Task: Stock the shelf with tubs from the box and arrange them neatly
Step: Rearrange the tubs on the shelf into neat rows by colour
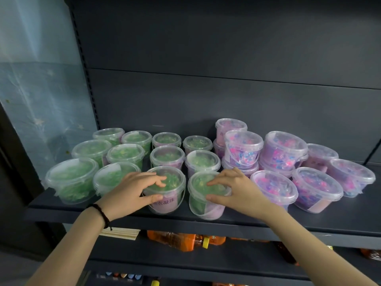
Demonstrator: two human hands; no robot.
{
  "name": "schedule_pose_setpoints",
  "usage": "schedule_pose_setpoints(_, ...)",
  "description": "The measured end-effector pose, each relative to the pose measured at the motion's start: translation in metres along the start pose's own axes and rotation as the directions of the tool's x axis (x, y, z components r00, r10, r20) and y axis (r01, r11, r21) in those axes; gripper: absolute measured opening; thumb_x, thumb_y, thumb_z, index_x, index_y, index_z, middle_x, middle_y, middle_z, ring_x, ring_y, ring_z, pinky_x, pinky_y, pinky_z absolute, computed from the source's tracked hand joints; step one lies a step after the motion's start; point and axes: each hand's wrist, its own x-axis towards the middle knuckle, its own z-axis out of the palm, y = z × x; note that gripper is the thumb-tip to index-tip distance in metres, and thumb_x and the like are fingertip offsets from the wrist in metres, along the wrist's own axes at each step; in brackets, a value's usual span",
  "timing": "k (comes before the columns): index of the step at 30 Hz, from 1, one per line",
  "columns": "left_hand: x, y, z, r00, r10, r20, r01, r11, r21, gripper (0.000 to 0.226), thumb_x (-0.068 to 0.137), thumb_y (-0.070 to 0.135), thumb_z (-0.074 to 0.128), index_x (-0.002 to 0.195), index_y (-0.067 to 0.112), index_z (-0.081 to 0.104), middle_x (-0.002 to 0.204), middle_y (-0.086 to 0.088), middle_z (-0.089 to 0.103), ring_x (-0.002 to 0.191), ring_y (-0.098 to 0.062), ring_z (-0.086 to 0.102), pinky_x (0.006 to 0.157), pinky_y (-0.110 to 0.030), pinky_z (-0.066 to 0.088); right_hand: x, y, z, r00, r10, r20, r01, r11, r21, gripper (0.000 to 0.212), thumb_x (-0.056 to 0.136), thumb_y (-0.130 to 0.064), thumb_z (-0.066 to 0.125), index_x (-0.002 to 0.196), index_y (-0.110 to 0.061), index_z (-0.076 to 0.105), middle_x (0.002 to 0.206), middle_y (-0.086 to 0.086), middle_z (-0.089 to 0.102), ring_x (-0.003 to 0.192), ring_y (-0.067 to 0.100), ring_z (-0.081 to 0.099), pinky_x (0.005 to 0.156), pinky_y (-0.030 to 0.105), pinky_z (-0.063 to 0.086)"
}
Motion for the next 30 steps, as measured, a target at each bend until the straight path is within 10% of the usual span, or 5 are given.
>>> schedule_pose_setpoints(6, -0.003, -0.007, 0.005, 0.995, 0.012, -0.097, -0.008, 0.999, 0.034, 0.079, 0.067, 0.090, 0.022, 0.114, 0.039, 0.059, 0.132, 0.031, 0.044, 0.127, 0.003, 0.035, 0.108, -0.027, 0.021, 0.017, -0.029, 0.027, 0.986, 0.093, -0.141, -0.115, 0.981, -0.156, 0.087, 0.051, -0.097, 0.031, 0.097, -0.031, 0.064, 0.097, -0.013, 0.046, 0.095, 0.010, 0.036, 0.087, 0.033, 0.040)
schedule_pose_setpoints(12, -0.005, -0.002, 0.003, 0.993, 0.009, -0.114, -0.004, 0.999, 0.046, 0.062, 0.072, 0.073, 0.030, 0.113, 0.037, 0.059, 0.132, 0.029, 0.048, 0.123, 0.011, 0.031, 0.105, -0.020, 0.015, 0.017, -0.038, 0.030, 0.978, 0.166, -0.127, -0.191, 0.956, -0.224, 0.073, 0.061, -0.087, 0.028, 0.097, -0.032, 0.060, 0.104, -0.015, 0.046, 0.103, 0.009, 0.039, 0.089, 0.032, 0.034)
schedule_pose_setpoints(17, 0.014, 0.024, 0.005, 0.979, -0.027, -0.202, 0.064, 0.982, 0.177, 0.068, 0.074, 0.077, 0.026, 0.114, 0.033, 0.060, 0.119, 0.020, 0.059, 0.116, -0.001, 0.049, 0.100, -0.027, 0.029, 0.063, -0.028, -0.003, 0.980, 0.178, -0.085, -0.167, 0.978, 0.125, 0.037, 0.087, -0.049, 0.060, 0.080, -0.015, 0.071, 0.086, -0.004, 0.064, 0.083, 0.008, 0.056, 0.076, 0.027, 0.043)
schedule_pose_setpoints(22, 0.049, 0.056, 0.018, 0.996, -0.055, -0.069, 0.072, 0.961, 0.266, 0.088, 0.065, 0.090, 0.021, 0.133, 0.039, 0.047, 0.132, 0.015, 0.054, 0.126, -0.013, 0.045, 0.100, -0.037, 0.029, 0.128, -0.028, -0.016, 0.941, 0.319, 0.115, -0.313, 0.947, -0.072, 0.047, 0.085, -0.047, 0.062, 0.124, -0.021, 0.062, 0.126, 0.003, 0.057, 0.119, 0.022, 0.053, 0.096, 0.030, 0.043)
schedule_pose_setpoints(30, 0.052, 0.055, 0.019, 0.987, -0.134, 0.085, 0.122, 0.983, 0.135, 0.071, 0.076, 0.080, 0.043, 0.138, 0.046, 0.042, 0.149, 0.012, 0.037, 0.141, -0.012, 0.019, 0.112, -0.037, 0.013, 0.152, -0.017, 0.000, 0.828, 0.420, 0.371, -0.309, 0.895, -0.322, 0.057, 0.083, -0.045, 0.068, 0.134, -0.025, 0.054, 0.137, -0.002, 0.051, 0.128, 0.023, 0.048, 0.099, 0.029, 0.039)
